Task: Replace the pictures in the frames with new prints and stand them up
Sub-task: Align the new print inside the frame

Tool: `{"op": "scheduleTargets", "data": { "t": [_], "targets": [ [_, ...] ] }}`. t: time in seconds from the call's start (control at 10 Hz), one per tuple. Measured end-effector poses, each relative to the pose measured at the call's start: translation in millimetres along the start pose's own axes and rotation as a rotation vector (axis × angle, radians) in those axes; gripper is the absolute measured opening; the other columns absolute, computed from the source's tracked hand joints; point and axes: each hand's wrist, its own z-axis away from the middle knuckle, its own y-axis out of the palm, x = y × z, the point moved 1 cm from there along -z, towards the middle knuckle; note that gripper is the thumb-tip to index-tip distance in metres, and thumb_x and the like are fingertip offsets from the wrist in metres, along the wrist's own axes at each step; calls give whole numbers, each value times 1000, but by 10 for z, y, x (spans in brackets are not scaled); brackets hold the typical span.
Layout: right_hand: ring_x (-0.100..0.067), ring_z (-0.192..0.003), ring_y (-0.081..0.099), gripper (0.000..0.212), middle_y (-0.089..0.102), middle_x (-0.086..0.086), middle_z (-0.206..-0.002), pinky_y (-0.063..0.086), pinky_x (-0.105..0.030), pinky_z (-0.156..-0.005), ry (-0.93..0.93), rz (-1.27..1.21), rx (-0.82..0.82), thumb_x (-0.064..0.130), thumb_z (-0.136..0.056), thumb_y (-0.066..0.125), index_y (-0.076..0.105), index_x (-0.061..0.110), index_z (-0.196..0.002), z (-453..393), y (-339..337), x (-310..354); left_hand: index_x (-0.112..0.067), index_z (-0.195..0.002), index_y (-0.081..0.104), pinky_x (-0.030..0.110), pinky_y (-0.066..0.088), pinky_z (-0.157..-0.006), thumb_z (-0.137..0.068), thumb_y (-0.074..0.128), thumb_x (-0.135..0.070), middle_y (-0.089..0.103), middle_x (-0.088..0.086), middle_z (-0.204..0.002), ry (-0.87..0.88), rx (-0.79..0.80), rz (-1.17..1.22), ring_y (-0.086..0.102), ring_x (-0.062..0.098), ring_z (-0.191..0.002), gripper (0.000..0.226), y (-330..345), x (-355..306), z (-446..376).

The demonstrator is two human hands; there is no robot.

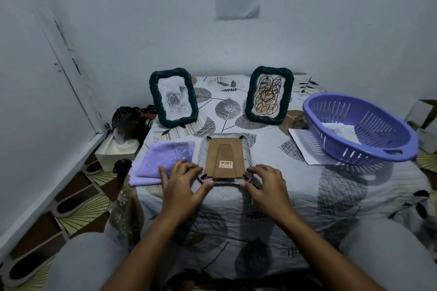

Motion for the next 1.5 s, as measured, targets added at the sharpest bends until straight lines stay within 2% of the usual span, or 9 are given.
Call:
{"op": "scheduleTargets", "data": {
  "t": [0.1, 0.3, 1.0, 1.2, 1.3, 1.4, 1.5],
  "targets": [
    [-19, -127, 37, 45, 53, -1, -132, 32, -34, -103, 0, 30, 14, 38, -84, 68, 61, 21, -125, -20, -6, -2, -24, -107, 72, 51, -16, -113, -74, 43, -72, 57, -8, -115, 6, 19, 3, 38, 16, -133, 65, 2, 9, -12],
    [-18, -129, 31, 45, 47, 2, -136, 26, -32, -103, -5, 84, 67, 42, -87, 63, 58, 26, -129, -42, -33, -2, -26, -107, 72, 52, -15, -113, -74, 42, -72, 54, -9, -115, 8, 33, -2, 36, 16, -133, 64, 9, 8, -32],
    [-19, -129, 31, 43, 47, 2, -136, 27, -34, -103, -18, 106, 80, 43, -88, 61, 59, 29, -128, -72, -27, -44, -26, -109, 72, 51, -13, -115, -75, 40, -73, 54, -7, -118, 9, 62, -15, 36, 15, -134, 67, -4, 10, -30],
    [-17, -128, 33, 44, 47, 3, -136, 28, -33, -101, -71, 180, 70, 46, -91, 55, 55, 29, -132, -41, -24, -50, -24, -107, 72, 52, -12, -115, -78, 41, -70, 55, -6, -115, 34, 87, -45, 38, 17, -132, 63, -14, 15, -29],
    [-17, -126, 35, 45, 48, 3, -134, 29, -32, -99, -128, 266, 85, 48, -92, 51, 54, 29, -133, -37, -53, -53, -23, -103, 73, 56, 0, -115, -80, 42, -66, 57, -5, -108, 77, 105, -118, 43, 19, -124, 57, -17, 19, -45],
    [-18, -121, 43, 43, 54, 3, -127, 37, -33, -96, -119, 260, 177, 50, -88, 58, 61, 29, -126, -116, -144, -45, -23, -93, 74, 47, 36, -95, -79, 44, -67, 60, -6, -98, 142, 111, -161, 50, 21, -105, 55, -70, 15, -127],
    [-17, -108, 58, 33, 65, 1, -114, 47, -30, -85, -36, 46, 184, 37, -84, 66, 68, 21, -113, -283, -281, -3, -22, -101, 74, 37, 44, -81, -76, 41, -74, 62, -5, -106, 129, 180, -116, 50, 19, -103, 66, -160, -32, -277]
  ]
}}
